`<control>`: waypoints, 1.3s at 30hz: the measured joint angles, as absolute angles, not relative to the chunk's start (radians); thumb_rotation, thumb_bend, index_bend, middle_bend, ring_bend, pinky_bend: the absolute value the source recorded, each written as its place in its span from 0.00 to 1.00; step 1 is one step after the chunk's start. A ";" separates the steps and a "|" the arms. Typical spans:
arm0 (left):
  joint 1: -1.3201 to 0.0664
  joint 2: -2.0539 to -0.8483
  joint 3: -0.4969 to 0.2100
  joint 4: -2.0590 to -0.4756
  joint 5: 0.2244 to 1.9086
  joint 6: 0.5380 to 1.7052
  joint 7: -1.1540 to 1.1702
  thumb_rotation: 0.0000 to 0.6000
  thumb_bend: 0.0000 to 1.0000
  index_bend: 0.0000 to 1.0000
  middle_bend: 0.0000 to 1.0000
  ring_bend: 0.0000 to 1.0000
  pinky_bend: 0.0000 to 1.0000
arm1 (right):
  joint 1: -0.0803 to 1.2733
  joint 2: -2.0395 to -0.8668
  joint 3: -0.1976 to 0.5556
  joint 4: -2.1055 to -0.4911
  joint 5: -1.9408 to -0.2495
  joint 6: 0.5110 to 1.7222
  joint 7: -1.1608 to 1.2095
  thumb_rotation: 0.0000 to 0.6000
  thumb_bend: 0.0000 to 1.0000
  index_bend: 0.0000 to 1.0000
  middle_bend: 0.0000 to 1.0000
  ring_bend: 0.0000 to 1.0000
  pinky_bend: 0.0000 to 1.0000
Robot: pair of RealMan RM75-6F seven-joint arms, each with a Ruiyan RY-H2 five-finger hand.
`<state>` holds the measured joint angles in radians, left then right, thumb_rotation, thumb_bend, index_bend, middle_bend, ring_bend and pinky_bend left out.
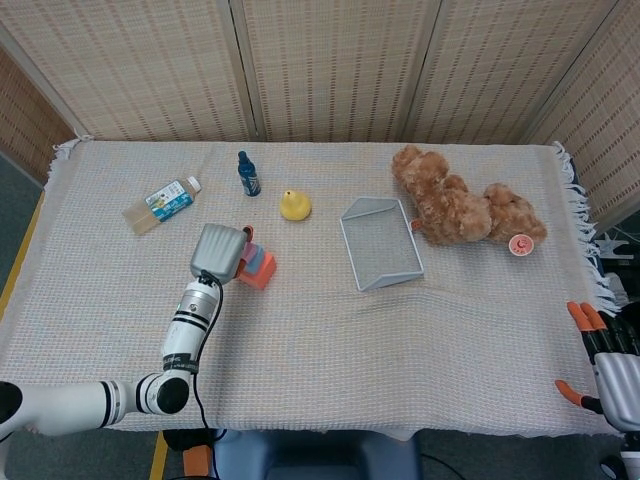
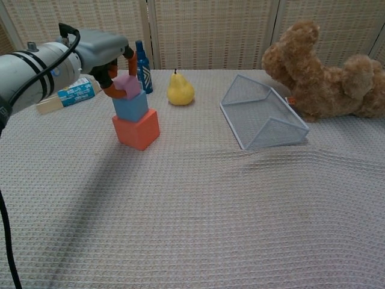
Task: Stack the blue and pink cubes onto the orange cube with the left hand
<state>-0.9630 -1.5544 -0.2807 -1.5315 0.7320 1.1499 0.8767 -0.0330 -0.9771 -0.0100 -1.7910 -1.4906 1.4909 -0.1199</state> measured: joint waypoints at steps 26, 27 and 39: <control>-0.967 -1.531 -0.255 -1.537 0.720 1.148 0.860 1.00 0.35 0.35 1.00 1.00 1.00 | -0.033 -0.982 -0.003 -1.792 -1.485 1.492 -0.129 1.00 0.07 0.00 0.00 0.00 0.00; -0.967 -1.530 -0.255 -1.537 0.720 1.148 0.860 1.00 0.35 0.35 1.00 1.00 1.00 | -0.033 -0.982 -0.003 -1.792 -1.485 1.492 -0.129 1.00 0.07 0.00 0.00 0.00 0.00; -0.968 -1.527 -0.247 -1.554 0.727 1.159 0.856 1.00 0.35 0.33 1.00 1.00 1.00 | -0.040 -0.979 -0.003 -1.793 -1.497 1.508 -0.123 1.00 0.07 0.00 0.00 0.00 0.00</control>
